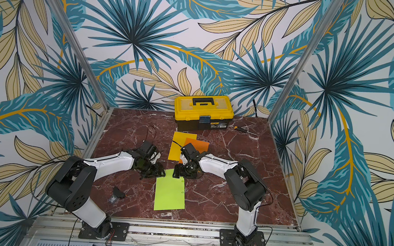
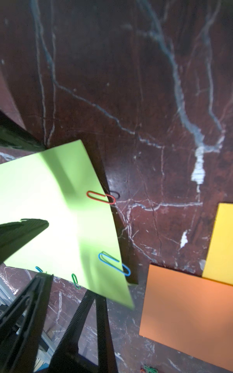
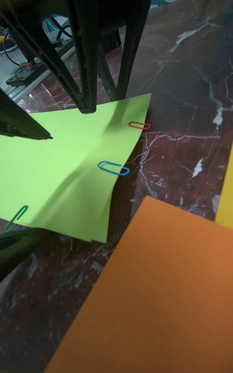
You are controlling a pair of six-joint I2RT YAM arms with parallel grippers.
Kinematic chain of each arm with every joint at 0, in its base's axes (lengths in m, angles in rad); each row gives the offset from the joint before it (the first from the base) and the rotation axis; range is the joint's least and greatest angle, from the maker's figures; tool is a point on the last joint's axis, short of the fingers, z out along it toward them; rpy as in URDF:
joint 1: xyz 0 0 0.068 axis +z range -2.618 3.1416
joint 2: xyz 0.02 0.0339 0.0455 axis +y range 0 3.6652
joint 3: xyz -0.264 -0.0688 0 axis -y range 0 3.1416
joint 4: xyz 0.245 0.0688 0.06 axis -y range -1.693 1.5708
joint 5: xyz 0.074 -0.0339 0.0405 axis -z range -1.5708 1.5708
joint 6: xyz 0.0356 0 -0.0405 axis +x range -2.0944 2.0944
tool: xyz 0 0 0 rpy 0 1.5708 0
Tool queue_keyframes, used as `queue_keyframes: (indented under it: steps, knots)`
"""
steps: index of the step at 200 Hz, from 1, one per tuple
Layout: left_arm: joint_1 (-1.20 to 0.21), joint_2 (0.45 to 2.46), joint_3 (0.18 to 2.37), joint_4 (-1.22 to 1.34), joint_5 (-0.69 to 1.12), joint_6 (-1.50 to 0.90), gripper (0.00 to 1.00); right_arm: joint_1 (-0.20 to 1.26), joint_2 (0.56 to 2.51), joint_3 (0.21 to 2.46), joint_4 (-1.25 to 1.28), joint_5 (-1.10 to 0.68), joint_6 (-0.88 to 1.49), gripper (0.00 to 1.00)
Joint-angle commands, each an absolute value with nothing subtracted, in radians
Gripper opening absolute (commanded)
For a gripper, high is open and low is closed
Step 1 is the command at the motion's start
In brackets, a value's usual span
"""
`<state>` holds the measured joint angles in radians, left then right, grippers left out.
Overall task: Unclip the paperclips from the documents
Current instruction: Pick up the document from the center of the board.
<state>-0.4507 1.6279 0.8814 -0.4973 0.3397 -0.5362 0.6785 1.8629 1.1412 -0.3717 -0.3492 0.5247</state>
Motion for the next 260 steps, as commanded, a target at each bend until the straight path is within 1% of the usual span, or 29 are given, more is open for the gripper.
queue_keyframes:
  steps: [1, 68, 88, 141, 181, 223, 260]
  knots:
    - [-0.456, 1.626, 0.861, -0.493, 0.333, -0.549, 0.54, 0.679, 1.917, 1.114, -0.379, -0.355, 0.539, 0.7]
    - [-0.459, 1.625, 0.874, -0.477, 0.347, -0.555, 0.5, 0.678, 1.92, 1.104, -0.355, -0.385, 0.54, 0.7]
    - [-0.459, 1.62, 0.873, -0.475, 0.352, -0.558, 0.47, 0.678, 1.921, 1.1, -0.351, -0.39, 0.537, 0.7]
    - [-0.46, 1.557, 0.873, -0.455, 0.368, -0.577, 0.45, 0.678, 1.927, 1.092, -0.342, -0.393, 0.539, 0.7]
    - [-0.462, 1.573, 0.87, -0.443, 0.378, -0.58, 0.42, 0.679, 1.928, 1.094, -0.333, -0.399, 0.545, 0.7]
    - [-0.462, 1.575, 0.848, -0.421, 0.369, -0.586, 0.35, 0.678, 1.923, 1.083, -0.325, -0.399, 0.547, 0.7]
    - [-0.462, 1.62, 0.827, -0.386, 0.354, -0.575, 0.34, 0.678, 1.927, 1.086, -0.322, -0.403, 0.549, 0.7]
